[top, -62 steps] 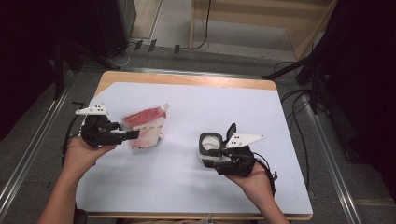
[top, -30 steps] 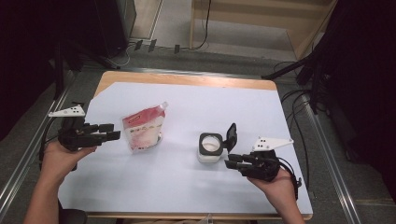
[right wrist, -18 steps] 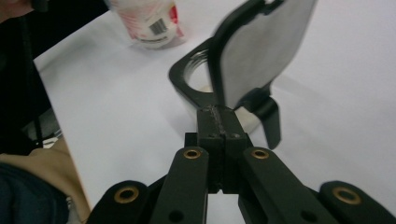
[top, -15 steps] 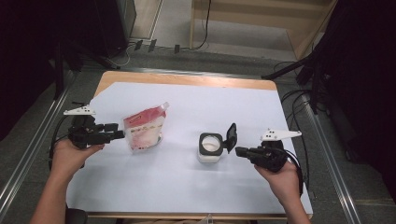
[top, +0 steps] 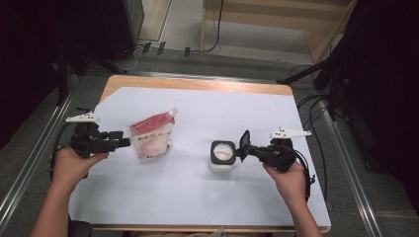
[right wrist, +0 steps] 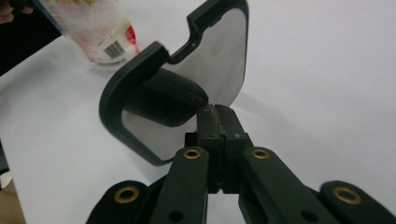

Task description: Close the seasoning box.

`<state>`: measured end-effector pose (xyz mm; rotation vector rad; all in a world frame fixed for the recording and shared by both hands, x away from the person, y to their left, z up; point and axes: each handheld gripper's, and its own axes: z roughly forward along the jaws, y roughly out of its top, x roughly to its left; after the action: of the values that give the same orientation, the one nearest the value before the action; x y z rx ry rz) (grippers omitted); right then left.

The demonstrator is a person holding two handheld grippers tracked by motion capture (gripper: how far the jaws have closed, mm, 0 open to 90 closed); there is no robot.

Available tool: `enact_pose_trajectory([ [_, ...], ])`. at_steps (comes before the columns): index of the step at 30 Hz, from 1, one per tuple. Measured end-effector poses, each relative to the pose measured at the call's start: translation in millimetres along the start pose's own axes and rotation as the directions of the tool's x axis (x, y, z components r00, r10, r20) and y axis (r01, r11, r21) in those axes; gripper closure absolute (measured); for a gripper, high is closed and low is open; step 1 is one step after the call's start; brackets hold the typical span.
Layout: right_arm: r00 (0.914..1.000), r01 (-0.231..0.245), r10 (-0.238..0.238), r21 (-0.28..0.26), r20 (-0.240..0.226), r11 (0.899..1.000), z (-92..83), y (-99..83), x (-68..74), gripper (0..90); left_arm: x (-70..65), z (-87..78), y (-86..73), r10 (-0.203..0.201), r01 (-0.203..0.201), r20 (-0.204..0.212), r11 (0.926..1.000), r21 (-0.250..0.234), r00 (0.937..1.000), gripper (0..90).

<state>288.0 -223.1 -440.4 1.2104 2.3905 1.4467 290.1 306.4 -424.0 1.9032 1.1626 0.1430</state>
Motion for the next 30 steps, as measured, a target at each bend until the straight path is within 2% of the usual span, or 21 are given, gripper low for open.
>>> enact_pose_trajectory([
  [5, 0.9999, -0.002, 0.002, -0.016, 0.015, 1.000, 3.1, 4.3, -2.6, 90.0, 2.5, -0.5, -1.2, -0.012, 0.012, -0.015, 0.9999, 0.005, 0.9998, 44.9],
  [7, 0.9997, -0.019, 0.019, -0.019, 0.012, 1.000, 4.5, 6.1, -4.7, 90.0, 2.8, 0.0, -1.1, -0.006, 0.006, -0.011, 1.0000, 0.005, 0.9999, 44.9],
  [13, 0.9996, -0.027, 0.027, -0.020, -0.005, 0.999, 9.1, 9.3, -7.9, 90.0, 1.8, 2.1, -1.1, 0.001, -0.001, -0.001, 1.0000, 0.004, 1.0000, 44.9],
  [21, 0.9998, -0.012, 0.012, -0.024, -0.013, 1.000, 7.7, 10.3, -1.4, 90.0, 1.7, 1.0, -1.3, 0.002, -0.002, -0.006, 1.0000, -0.002, 1.0000, 44.8],
  [30, 0.9999, 0.013, -0.013, -0.010, -0.009, 1.000, 14.4, 10.4, 6.9, 89.9, 1.3, 1.0, -0.9, -0.003, 0.003, -0.003, 1.0000, 0.005, 1.0000, 44.3],
])
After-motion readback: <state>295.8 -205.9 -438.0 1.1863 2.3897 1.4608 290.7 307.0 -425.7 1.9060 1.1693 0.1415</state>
